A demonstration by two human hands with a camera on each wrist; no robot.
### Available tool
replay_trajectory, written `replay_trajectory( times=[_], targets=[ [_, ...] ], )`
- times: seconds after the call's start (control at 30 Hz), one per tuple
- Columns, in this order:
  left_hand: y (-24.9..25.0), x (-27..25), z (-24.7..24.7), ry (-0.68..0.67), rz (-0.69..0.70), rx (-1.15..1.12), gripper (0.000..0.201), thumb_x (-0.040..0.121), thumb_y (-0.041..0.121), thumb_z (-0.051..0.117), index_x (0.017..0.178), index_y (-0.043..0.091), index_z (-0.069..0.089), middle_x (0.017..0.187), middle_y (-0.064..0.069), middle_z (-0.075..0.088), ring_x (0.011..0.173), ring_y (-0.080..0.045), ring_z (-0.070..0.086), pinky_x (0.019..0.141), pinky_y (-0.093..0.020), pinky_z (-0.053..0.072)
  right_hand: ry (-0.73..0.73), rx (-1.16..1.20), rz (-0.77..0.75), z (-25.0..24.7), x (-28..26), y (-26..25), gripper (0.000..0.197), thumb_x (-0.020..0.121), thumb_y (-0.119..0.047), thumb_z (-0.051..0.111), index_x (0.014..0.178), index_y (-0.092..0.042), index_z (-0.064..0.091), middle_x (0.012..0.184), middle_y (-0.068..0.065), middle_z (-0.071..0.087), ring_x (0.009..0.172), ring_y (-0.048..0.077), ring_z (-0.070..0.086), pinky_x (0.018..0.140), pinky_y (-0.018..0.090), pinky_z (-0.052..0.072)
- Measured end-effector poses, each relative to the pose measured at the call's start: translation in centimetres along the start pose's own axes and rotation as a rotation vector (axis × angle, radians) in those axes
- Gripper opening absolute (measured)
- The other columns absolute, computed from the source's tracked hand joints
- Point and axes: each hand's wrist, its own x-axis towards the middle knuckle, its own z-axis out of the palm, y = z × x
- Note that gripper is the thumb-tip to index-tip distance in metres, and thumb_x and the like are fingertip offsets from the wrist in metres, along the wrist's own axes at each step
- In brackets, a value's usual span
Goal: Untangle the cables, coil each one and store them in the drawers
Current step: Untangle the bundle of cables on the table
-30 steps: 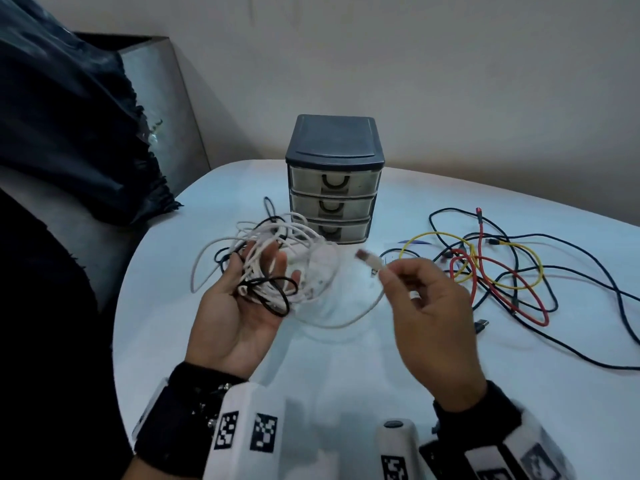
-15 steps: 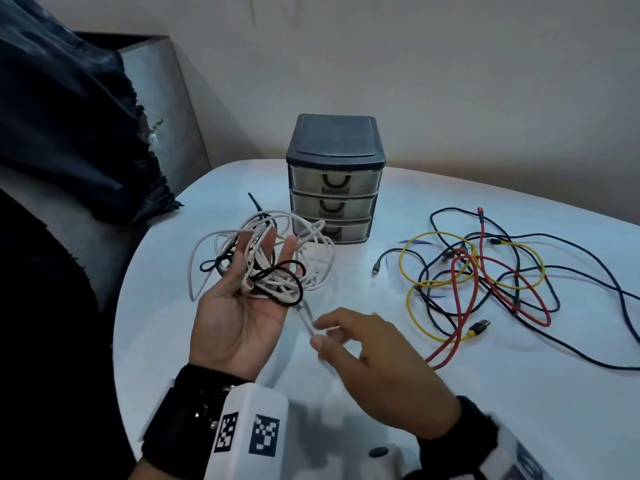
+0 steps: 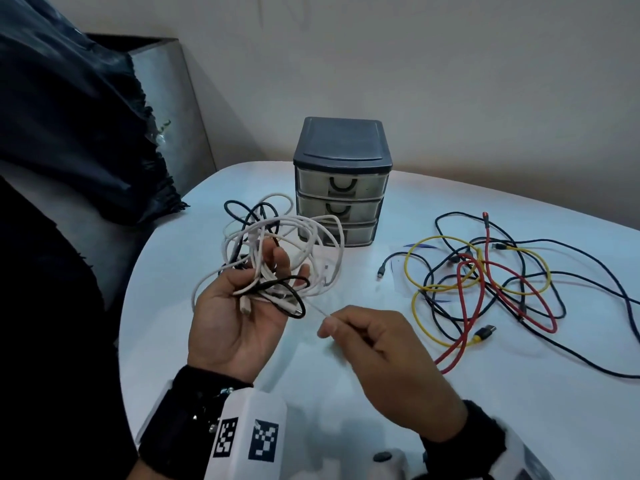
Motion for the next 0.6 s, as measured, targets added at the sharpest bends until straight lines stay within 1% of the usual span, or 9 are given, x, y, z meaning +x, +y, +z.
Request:
replay_trajectory(
  times=[0.07,0.13,0.2,0.27,0.33,0.37,0.43,0.53,0.6],
  targets=[
    [-0.6,-0.2,0.1,0.024,-0.004,0.022,0.038,0.051,-0.002,0.058,0.086,0.002,0.074,0.088,-0.005,0.071,0.075,-0.018,0.070,0.091,-0.052,0.051,0.026,-0.050,-0.045,0.4,0.0,0.0,0.025,0.094,-0.034,0.054,0.082,-0.019,0.069,0.049,-0.005,0.041,0.045,0.006,0.036,0.051,0.016,0.027],
    [-1.5,-0.4,0.3,-0.005,-0.058,0.055,0.039,0.053,-0.002,0.053,0.085,0.003,0.073,0.086,-0.006,0.070,0.070,-0.017,0.067,0.085,-0.045,0.057,0.027,-0.046,-0.073,1.2,0.0,0.1,0.029,0.095,-0.037,0.051,0.081,-0.017,0.067,0.052,-0.001,0.043,0.048,0.006,0.036,0.052,0.021,0.028],
    [-2.1,-0.6,0.6,-0.022,-0.116,0.092,0.035,0.059,-0.002,0.047,0.082,0.003,0.073,0.084,-0.006,0.067,0.064,-0.015,0.063,0.076,-0.038,0.059,0.023,-0.010,-0.066,1.5,-0.1,0.1,0.032,0.092,-0.044,0.048,0.077,-0.020,0.065,0.056,0.005,0.047,0.050,0.008,0.036,0.051,0.026,0.031],
    [-2.0,-0.7,0.8,0.010,-0.116,0.137,0.037,0.068,0.000,0.035,0.073,0.004,0.072,0.077,-0.005,0.061,0.058,-0.014,0.056,0.067,-0.031,0.057,-0.019,0.005,-0.024,1.0,0.0,0.1,0.031,0.091,-0.047,0.051,0.068,-0.028,0.062,0.057,0.008,0.052,0.050,0.009,0.042,0.053,0.028,0.036],
    [-1.4,-0.7,0.9,0.027,-0.072,0.132,0.039,0.069,0.000,0.031,0.070,0.006,0.069,0.077,-0.004,0.058,0.056,-0.012,0.051,0.064,-0.027,0.054,-0.094,-0.027,0.021,-0.1,0.0,0.3,0.029,0.094,-0.042,0.056,0.070,-0.029,0.064,0.060,0.004,0.061,0.057,0.012,0.055,0.060,0.031,0.047],
    [-0.9,-0.6,0.9,0.034,-0.046,0.120,0.037,0.068,0.000,0.032,0.071,0.007,0.068,0.078,-0.003,0.059,0.056,-0.012,0.049,0.064,-0.026,0.054,-0.123,-0.052,0.035,-0.6,-0.1,0.5,0.027,0.094,-0.041,0.057,0.074,-0.026,0.067,0.063,0.000,0.064,0.062,0.010,0.060,0.066,0.033,0.051],
    [-0.2,-0.5,0.7,0.049,-0.007,0.109,0.030,0.063,-0.001,0.040,0.075,0.007,0.067,0.080,-0.004,0.060,0.057,-0.012,0.049,0.064,-0.027,0.054,-0.134,-0.106,0.030,-1.3,-0.1,0.8,0.026,0.091,-0.041,0.058,0.078,-0.023,0.071,0.065,-0.008,0.067,0.070,0.008,0.063,0.074,0.032,0.050],
    [-0.1,-0.5,0.6,0.097,0.039,0.155,0.034,0.054,0.004,0.056,0.087,0.005,0.065,0.080,-0.007,0.063,0.058,-0.016,0.055,0.067,-0.030,0.055,-0.070,-0.103,0.009,-1.6,-0.1,1.0,0.019,0.094,-0.026,0.064,0.077,-0.022,0.072,0.062,-0.013,0.064,0.068,0.005,0.063,0.070,0.016,0.045],
    [-0.8,-0.6,0.7,0.123,0.040,0.214,0.026,0.068,0.008,0.058,0.094,0.007,0.065,0.082,-0.007,0.066,0.062,-0.016,0.061,0.074,-0.031,0.054,0.010,-0.063,-0.024,-1.1,0.0,0.9,0.020,0.094,-0.022,0.064,0.076,-0.018,0.071,0.058,-0.012,0.061,0.061,0.004,0.060,0.064,0.012,0.044]
  ],
)
